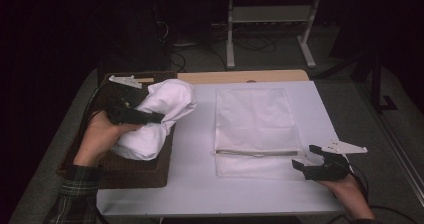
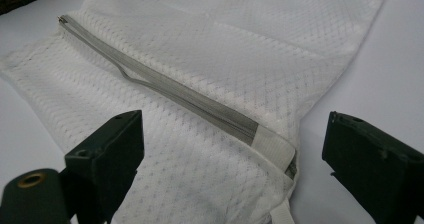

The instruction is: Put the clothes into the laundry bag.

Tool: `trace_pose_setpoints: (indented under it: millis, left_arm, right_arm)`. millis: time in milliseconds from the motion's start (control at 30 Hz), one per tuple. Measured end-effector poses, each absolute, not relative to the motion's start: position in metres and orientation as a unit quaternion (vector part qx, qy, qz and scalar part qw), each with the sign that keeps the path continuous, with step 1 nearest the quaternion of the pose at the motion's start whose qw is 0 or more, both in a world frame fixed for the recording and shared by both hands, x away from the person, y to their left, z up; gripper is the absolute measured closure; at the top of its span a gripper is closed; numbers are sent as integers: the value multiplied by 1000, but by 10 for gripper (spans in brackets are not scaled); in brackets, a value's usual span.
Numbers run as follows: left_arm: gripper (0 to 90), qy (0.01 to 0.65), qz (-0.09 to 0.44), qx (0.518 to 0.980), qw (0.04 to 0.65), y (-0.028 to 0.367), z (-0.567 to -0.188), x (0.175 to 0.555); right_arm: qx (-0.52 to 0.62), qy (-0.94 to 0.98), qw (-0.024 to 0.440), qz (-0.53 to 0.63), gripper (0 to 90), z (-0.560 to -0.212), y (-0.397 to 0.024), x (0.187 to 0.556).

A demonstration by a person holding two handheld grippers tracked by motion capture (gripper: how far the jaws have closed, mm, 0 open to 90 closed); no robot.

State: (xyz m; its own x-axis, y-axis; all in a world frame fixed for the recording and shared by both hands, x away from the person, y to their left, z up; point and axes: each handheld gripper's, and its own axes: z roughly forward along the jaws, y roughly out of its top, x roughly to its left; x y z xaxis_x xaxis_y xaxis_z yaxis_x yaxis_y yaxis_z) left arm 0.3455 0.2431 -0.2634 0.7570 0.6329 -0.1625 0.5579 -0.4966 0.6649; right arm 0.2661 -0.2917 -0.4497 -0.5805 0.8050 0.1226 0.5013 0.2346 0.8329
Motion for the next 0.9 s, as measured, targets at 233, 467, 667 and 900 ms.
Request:
trace_pose_setpoints:
  millis: [233,467,667,900]
  left_arm:
    - [564,324,39,873,364,215,-265,344]
    - [564,305,21,879,367,188,-268,341]
    - [564,290,14,885,363,167,-274,335]
    - [564,272,8,892,362,146,-282,328]
  right_arm:
    - [423,767,169,452,92,-447,-292,267]
    - [414,771,166,454,95,-443,-290,272]
    - [405,780,157,451,98,-442,-284,278]
    - [397,788,147,447,99,-441,-281,284]
